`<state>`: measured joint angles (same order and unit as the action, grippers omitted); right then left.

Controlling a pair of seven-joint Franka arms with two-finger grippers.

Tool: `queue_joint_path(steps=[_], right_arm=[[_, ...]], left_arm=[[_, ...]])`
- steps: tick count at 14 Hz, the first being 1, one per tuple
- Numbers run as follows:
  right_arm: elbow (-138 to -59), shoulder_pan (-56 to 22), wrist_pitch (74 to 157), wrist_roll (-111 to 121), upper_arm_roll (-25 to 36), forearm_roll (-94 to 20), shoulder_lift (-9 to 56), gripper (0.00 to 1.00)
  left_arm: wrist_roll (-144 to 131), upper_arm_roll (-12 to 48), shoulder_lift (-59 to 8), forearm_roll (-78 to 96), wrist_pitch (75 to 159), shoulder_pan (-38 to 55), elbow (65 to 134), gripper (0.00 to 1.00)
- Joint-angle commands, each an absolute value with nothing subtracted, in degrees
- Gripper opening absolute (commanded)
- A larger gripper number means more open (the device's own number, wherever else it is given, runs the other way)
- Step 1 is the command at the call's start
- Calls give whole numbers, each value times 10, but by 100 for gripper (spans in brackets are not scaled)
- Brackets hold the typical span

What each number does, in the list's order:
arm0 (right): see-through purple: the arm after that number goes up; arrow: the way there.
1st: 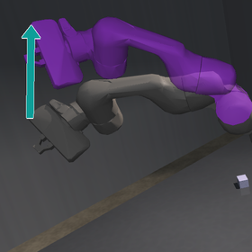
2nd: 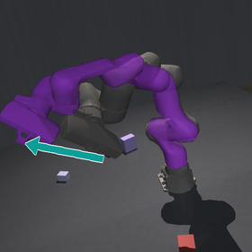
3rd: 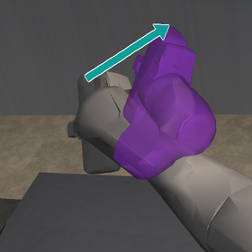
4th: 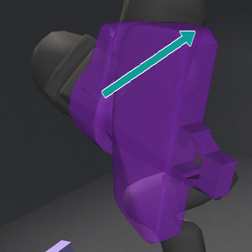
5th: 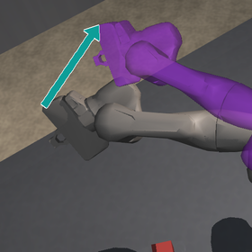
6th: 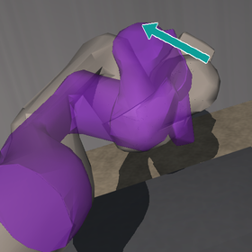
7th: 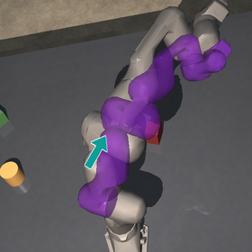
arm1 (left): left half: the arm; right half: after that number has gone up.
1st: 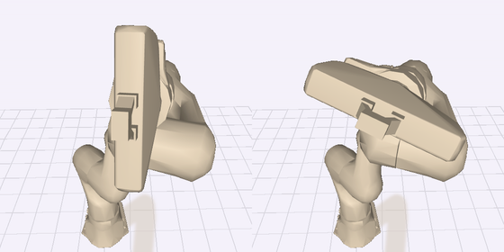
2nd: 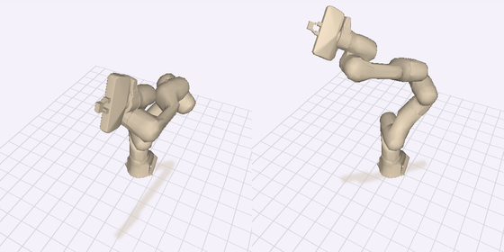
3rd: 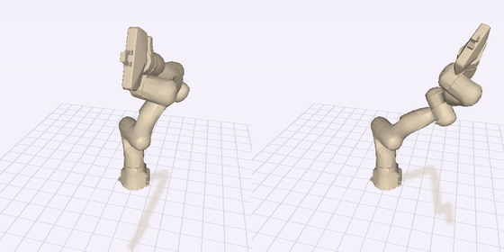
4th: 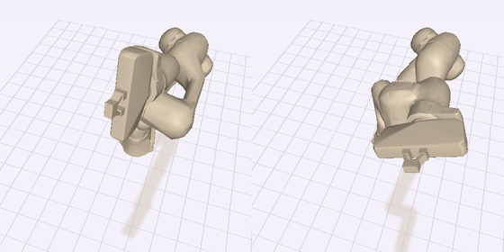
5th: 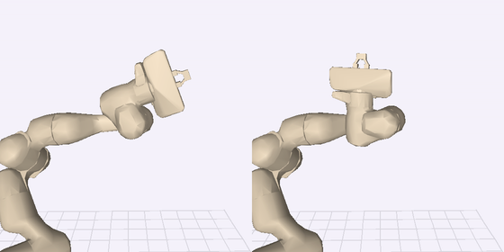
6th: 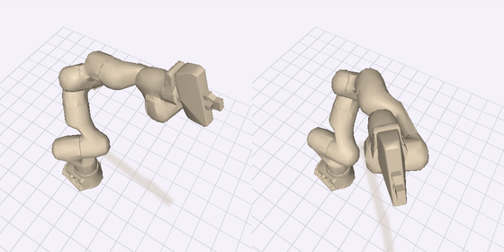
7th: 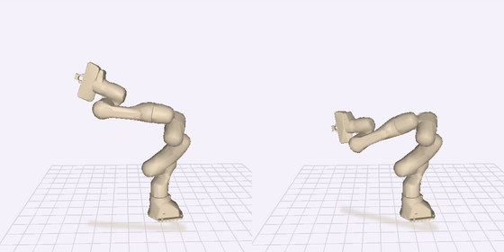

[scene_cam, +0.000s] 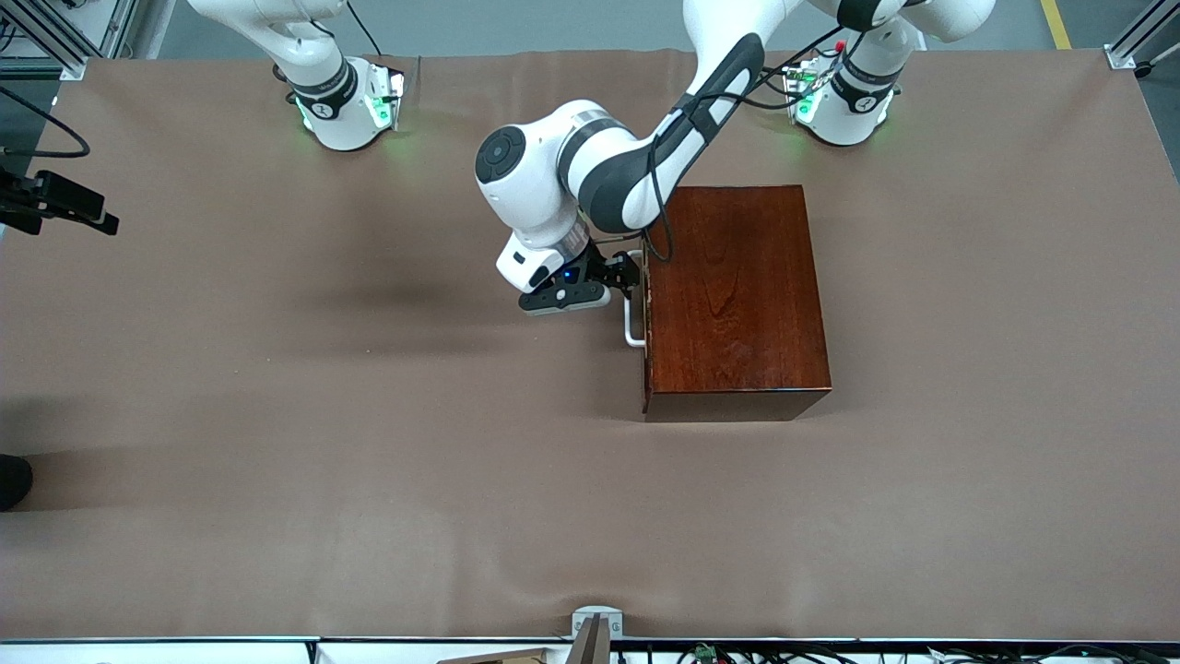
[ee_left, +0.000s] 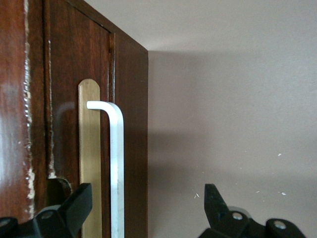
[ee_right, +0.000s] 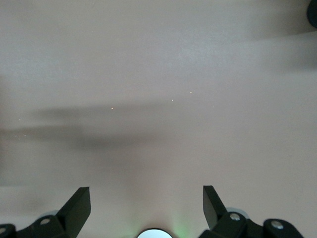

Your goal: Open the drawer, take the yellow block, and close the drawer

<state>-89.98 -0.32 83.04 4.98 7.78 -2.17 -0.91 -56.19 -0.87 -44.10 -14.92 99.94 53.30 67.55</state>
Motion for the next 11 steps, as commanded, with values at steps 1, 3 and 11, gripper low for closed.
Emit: queue_joint_path(steps=[1,3,11], right_arm=[[-888,4,828,47,76,-17,4,100],[-888,4,827,52,76,-13,11,100],[-885,4,827,54,76,-14,14,100]], left_arm=[[-573,-14,-468,-166,991,540,656,100],[-573,-14,-473,-166,991,540,655,100],[-600,-13,-497,-163,1019,540,653,100]])
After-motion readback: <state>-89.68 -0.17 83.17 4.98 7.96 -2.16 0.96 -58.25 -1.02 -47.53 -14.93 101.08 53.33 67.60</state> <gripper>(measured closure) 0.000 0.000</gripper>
